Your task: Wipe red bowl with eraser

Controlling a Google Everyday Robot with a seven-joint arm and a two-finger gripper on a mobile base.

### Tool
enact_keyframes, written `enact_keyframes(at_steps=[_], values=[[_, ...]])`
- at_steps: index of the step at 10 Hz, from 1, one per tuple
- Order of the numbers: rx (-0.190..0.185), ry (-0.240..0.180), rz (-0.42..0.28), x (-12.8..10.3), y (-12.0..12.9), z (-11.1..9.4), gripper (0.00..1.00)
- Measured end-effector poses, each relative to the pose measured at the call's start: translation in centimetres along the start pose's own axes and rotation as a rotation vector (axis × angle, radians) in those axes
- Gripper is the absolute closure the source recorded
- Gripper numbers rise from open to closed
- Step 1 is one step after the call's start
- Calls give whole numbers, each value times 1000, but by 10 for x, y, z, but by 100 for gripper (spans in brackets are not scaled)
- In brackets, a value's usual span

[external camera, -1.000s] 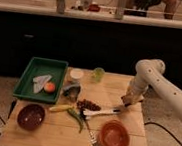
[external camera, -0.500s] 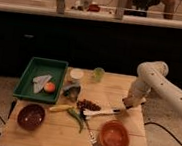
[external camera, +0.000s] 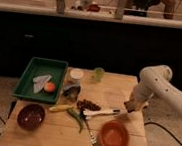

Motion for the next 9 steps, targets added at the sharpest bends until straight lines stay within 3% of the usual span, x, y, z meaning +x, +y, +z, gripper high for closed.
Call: enact_keyframes(at_steps=[9], values=[[6,37,-30,-33,37,-10,100]])
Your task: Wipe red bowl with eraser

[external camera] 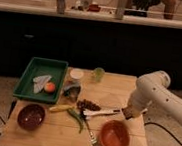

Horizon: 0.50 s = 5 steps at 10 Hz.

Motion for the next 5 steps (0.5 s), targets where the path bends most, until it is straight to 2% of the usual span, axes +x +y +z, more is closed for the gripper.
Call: enact_keyframes(at_steps=[5], values=[[-11,-4,-57,-29,27,0,100]])
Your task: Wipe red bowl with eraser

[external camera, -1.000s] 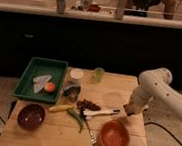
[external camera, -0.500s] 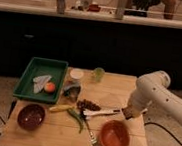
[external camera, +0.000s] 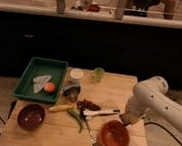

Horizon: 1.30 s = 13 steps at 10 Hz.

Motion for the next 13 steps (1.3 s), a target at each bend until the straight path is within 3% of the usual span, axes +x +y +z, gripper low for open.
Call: enact_keyframes(at_steps=[6,13], values=[[-15,-23,-93,-44,23,9,100],[-24,-36,-195,-68,30,15,100]])
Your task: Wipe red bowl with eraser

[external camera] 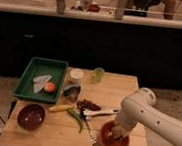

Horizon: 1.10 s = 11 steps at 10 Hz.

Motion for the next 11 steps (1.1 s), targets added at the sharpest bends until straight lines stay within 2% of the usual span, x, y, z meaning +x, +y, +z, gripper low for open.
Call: enact_keyframes(at_steps=[11], values=[[13,-20,-104,-20,2,1,100]])
